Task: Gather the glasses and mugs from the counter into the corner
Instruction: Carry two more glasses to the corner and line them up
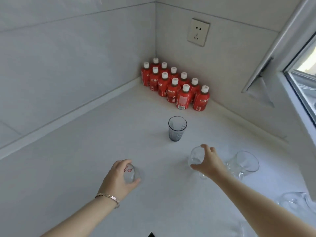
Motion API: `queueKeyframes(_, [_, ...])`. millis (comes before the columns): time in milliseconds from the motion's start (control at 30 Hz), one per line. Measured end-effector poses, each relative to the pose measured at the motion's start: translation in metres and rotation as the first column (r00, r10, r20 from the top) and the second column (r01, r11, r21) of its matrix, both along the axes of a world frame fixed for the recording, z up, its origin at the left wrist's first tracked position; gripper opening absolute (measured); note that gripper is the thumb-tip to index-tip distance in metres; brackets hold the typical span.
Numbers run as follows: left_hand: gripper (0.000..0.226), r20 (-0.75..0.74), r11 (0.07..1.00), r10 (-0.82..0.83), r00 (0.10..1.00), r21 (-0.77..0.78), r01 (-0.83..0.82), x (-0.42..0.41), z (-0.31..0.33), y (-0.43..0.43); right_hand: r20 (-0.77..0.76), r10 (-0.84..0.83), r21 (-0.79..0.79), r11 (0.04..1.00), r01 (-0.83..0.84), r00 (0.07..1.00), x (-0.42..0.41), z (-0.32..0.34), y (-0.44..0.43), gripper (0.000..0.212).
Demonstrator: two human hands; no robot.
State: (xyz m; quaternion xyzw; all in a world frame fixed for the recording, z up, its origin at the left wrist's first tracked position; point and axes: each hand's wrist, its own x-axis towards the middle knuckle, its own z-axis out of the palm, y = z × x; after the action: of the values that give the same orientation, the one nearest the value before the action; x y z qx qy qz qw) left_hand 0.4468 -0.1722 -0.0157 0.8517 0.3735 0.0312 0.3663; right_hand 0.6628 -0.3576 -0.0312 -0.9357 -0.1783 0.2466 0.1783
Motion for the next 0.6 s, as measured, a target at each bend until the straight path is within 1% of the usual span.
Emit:
queueKeyframes(67, [0.057,0.015,0.990,0.142,0.990,0.019,-0.143,-0.031,0.005,-0.010,0.017,0.119,-0.051,0.992,-0.118,0.993,-0.009,0.008,0.003,0.082])
queueKeyframes(133, [0.055,0.020,0.965,0.258,0.966,0.038,-0.259,-0.062,0.011,-0.018,0.030,0.285,-0.075,0.956,-0.283,0.958,-0.027,0.017,0.012,0.083])
queueKeyframes(200, [0.056,0.013,0.943,0.329,0.944,0.049,-0.329,-0.096,0.017,-0.024,0.044,0.441,-0.054,0.897,-0.438,0.897,-0.053,0.027,0.027,0.083])
queueKeyframes(300, [0.059,-0.026,0.908,0.417,0.908,0.043,-0.416,-0.157,0.024,-0.031,0.074,0.630,-0.009,0.776,-0.631,0.773,-0.109,0.047,0.060,0.085])
queueKeyframes(433, [0.077,-0.064,0.854,0.520,0.852,0.054,-0.518,-0.238,0.041,-0.042,0.053,0.751,0.099,0.652,-0.752,0.658,-0.203,0.067,0.105,0.086])
queueKeyframes(500, [0.084,-0.058,0.806,0.592,0.804,0.070,-0.588,-0.287,0.048,-0.047,0.051,0.819,0.118,0.563,-0.818,0.572,-0.260,0.073,0.126,0.087])
queueKeyframes(533, [0.085,-0.050,0.778,0.628,0.777,0.080,-0.624,-0.315,0.051,-0.049,0.057,0.851,0.119,0.514,-0.850,0.522,-0.291,0.077,0.136,0.087])
queueKeyframes(600, [0.078,-0.041,0.717,0.696,0.717,0.092,-0.691,-0.372,0.055,-0.050,0.068,0.895,0.124,0.431,-0.894,0.441,-0.353,0.081,0.154,0.087])
